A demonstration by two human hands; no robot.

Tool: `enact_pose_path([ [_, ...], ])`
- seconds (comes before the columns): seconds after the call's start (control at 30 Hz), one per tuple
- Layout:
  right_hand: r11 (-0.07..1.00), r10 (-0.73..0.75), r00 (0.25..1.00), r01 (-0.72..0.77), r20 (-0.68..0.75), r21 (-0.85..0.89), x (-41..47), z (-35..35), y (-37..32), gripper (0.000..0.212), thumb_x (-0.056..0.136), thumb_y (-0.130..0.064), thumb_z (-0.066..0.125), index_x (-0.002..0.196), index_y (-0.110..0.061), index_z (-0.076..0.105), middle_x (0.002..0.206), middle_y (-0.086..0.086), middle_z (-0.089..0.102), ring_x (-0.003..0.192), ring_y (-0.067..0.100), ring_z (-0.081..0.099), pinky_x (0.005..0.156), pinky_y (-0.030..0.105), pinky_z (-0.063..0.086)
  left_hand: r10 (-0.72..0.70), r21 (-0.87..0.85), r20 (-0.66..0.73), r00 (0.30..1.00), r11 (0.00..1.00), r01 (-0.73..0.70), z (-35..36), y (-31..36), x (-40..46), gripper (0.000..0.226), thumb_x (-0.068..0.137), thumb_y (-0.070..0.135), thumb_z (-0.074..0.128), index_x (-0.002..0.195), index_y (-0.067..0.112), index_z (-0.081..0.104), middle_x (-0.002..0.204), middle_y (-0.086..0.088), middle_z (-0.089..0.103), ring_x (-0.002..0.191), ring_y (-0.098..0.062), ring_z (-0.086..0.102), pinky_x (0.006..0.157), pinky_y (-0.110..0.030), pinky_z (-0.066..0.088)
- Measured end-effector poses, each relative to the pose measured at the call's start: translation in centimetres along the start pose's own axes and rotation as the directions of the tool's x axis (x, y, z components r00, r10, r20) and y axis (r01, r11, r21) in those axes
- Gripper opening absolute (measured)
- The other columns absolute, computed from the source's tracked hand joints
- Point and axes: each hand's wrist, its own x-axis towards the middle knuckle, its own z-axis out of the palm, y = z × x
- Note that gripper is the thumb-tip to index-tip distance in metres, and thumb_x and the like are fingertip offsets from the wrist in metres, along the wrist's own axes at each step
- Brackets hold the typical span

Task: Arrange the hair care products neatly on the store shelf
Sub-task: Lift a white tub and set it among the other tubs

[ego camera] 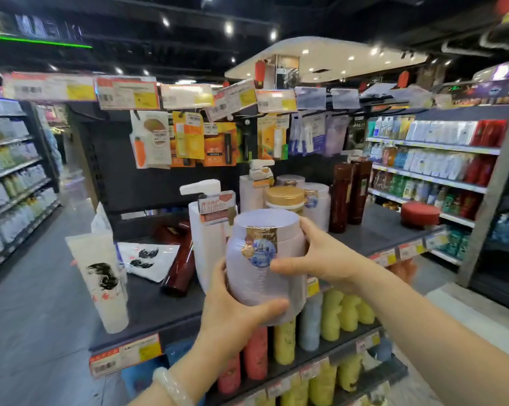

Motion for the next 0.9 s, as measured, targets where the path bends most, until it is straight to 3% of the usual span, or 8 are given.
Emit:
enact_pose_path([
  [0.2,1.000,-0.016,0.991,0.014,-0.130,-0.015,-0.7,-8.7,3.9,0.096,0.046,-0.025,0.092,0.127,-0.028,0.041,0.121,-0.005,0.059,0.112,0.011,0.058,0.094,0.039,0.052,-0.003,-0.018,0.074,0.997,1.000,0.005,10.1,-0.5,2.1,0.088,0.046,0.019,0.091,0.116,0.034,0.040,0.111,0.017,0.055,0.092,0.011,0.059,0.067,-0.012,0.052],
  [0.3,0.998,-0.054,0.978,0.049,-0.200,-0.028,0.0,-14.2,5.6,0.093,0.045,-0.023,0.092,0.124,-0.026,0.044,0.119,-0.005,0.061,0.109,0.012,0.060,0.090,0.038,0.054,0.005,0.041,0.063,0.998,0.999,-0.008,15.7,-0.4,4.4,0.090,0.041,0.033,0.090,0.118,0.034,0.042,0.114,0.013,0.057,0.100,0.003,0.058,0.077,-0.019,0.054],
  [0.43,0.995,-0.102,0.968,0.103,-0.229,-0.004,1.7,-20.2,7.8,0.092,0.047,-0.018,0.092,0.126,-0.023,0.045,0.123,-0.002,0.058,0.110,0.014,0.059,0.090,0.039,0.054,0.013,0.121,0.124,0.992,0.992,-0.028,21.0,-0.1,7.7,0.084,0.055,0.021,0.088,0.120,0.037,0.037,0.115,0.024,0.050,0.096,0.022,0.049,0.071,-0.001,0.045],
  [0.5,0.993,-0.115,0.960,0.109,-0.254,-0.037,3.1,-22.1,8.8,0.100,0.044,-0.024,0.093,0.130,-0.023,0.041,0.126,-0.002,0.055,0.113,0.015,0.056,0.094,0.040,0.051,-0.017,0.268,0.168,0.986,0.963,-0.029,21.9,-0.5,9.1,0.090,0.054,0.033,0.087,0.126,0.037,0.034,0.124,0.022,0.045,0.108,0.021,0.044,0.084,-0.006,0.044],
  [0.57,0.993,-0.116,0.956,0.102,-0.269,-0.067,4.8,-23.5,9.7,0.110,0.038,-0.036,0.093,0.133,-0.024,0.037,0.131,-0.002,0.050,0.117,0.017,0.052,0.098,0.044,0.048,-0.060,0.515,0.104,0.993,0.857,-0.002,21.7,-1.6,10.1,0.098,0.053,0.044,0.083,0.135,0.022,0.033,0.135,0.005,0.042,0.125,-0.007,0.040,0.101,-0.025,0.038],
  [0.63,0.992,-0.114,0.954,0.094,-0.279,-0.084,6.4,-24.4,10.5,0.110,0.043,-0.032,0.093,0.135,-0.023,0.034,0.134,-0.002,0.045,0.121,0.018,0.047,0.102,0.044,0.044,-0.011,0.663,-0.012,1.000,0.749,0.016,20.6,-2.8,10.7,0.071,0.064,0.041,0.075,0.124,0.013,0.047,0.124,-0.006,0.050,0.118,-0.022,0.046,0.093,-0.028,0.037],
  [0.73,0.991,-0.124,0.958,0.105,-0.258,-0.088,8.2,-24.9,11.5,0.104,0.049,-0.024,0.091,0.135,-0.024,0.033,0.134,0.000,0.044,0.122,0.019,0.046,0.102,0.043,0.044,0.021,0.844,-0.090,0.996,0.532,0.066,19.0,-3.9,11.5,0.042,0.079,0.040,0.063,0.108,0.013,0.052,0.112,-0.009,0.057,0.107,-0.029,0.052,0.085,-0.035,0.041],
  [0.9,0.990,-0.130,0.969,0.116,-0.212,-0.075,9.6,-24.3,12.6,0.093,0.055,-0.018,0.089,0.129,-0.027,0.033,0.119,-0.010,0.041,0.110,0.011,0.043,0.089,0.029,0.041,-0.133,0.988,-0.060,0.989,0.131,0.078,19.0,-4.4,13.0,0.044,0.086,0.051,0.047,0.113,0.015,0.047,0.119,-0.006,0.054,0.112,-0.027,0.051,0.088,-0.037,0.041],
])
